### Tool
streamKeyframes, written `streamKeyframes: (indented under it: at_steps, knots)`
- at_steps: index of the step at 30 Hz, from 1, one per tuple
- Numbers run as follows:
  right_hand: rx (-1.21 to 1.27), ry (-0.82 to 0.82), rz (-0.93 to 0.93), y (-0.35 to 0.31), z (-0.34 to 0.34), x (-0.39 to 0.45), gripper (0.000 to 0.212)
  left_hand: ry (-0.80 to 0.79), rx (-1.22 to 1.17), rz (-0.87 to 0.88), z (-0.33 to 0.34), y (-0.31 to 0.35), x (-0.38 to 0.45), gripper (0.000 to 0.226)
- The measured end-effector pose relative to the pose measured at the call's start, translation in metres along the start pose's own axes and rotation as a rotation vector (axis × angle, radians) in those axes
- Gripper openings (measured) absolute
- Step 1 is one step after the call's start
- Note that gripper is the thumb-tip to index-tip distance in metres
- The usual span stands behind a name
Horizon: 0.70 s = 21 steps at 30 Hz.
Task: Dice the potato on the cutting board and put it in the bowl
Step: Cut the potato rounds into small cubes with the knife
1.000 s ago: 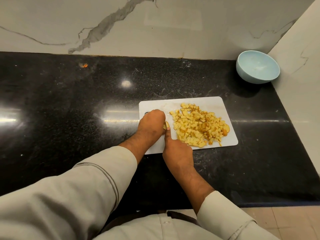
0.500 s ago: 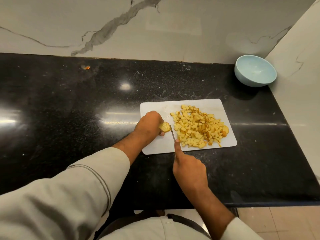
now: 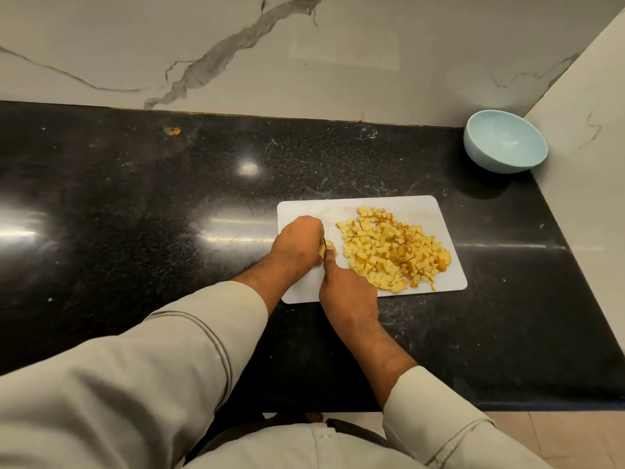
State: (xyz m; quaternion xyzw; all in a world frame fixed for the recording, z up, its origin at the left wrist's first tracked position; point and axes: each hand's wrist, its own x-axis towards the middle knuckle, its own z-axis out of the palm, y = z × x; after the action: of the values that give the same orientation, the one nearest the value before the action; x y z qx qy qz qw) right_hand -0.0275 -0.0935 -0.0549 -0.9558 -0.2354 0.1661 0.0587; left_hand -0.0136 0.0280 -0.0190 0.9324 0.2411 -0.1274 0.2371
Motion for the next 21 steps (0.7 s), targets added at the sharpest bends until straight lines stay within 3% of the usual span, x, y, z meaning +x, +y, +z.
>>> streamKeyframes:
  at_steps: [12, 21]
  knots:
    - [-0.090, -0.082, -0.005, 0.019, 0.014, -0.061, 0.069, 0.006, -0.001, 0.018, 0.005, -0.002, 0.002, 0.040]
    - [-0.050, 0.012, -0.013, 0.028, -0.006, -0.056, 0.063, 0.049, -0.099, 0.012, 0.011, -0.015, -0.004, 0.048]
